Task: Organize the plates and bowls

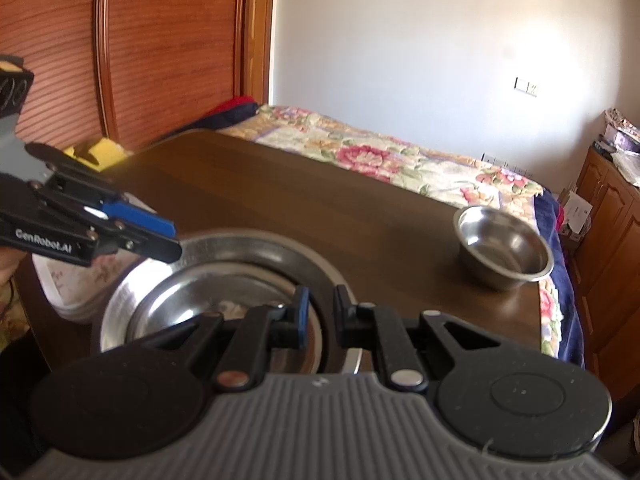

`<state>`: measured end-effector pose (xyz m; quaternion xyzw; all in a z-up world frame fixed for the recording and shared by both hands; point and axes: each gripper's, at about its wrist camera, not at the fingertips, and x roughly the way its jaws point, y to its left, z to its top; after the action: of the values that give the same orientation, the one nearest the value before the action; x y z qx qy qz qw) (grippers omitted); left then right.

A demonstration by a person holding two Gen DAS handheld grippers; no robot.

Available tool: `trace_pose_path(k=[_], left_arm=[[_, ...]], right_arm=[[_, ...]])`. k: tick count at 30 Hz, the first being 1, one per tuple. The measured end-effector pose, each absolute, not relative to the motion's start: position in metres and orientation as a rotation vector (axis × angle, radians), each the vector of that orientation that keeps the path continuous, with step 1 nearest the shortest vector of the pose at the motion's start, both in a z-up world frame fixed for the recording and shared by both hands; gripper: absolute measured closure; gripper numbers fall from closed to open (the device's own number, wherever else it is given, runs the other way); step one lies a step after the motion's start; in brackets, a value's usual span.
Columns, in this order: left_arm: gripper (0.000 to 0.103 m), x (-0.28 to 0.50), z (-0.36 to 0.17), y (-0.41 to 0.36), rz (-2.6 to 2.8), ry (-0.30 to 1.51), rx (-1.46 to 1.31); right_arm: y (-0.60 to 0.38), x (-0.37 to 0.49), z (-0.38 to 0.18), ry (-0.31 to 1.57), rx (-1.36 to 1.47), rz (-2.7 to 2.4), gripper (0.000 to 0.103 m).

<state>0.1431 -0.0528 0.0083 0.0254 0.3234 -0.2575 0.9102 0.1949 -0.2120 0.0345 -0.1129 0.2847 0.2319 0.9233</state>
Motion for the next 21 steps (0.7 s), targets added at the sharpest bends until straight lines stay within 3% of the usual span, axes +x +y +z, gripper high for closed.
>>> trace_pose_path(k=[7,21], left_arm=[[0.077,0.15,0.015,-0.061,-0.531,0.643,0.056],[0.05,0.184,0.028,-0.1,-0.576,0.61,0.073]], right_arm=[[-0.232,0.203,0.038,0.537,-0.18,0.432,0.088],[-0.286,0.227,0.021,0.504,-0.079,0.308,0.088]])
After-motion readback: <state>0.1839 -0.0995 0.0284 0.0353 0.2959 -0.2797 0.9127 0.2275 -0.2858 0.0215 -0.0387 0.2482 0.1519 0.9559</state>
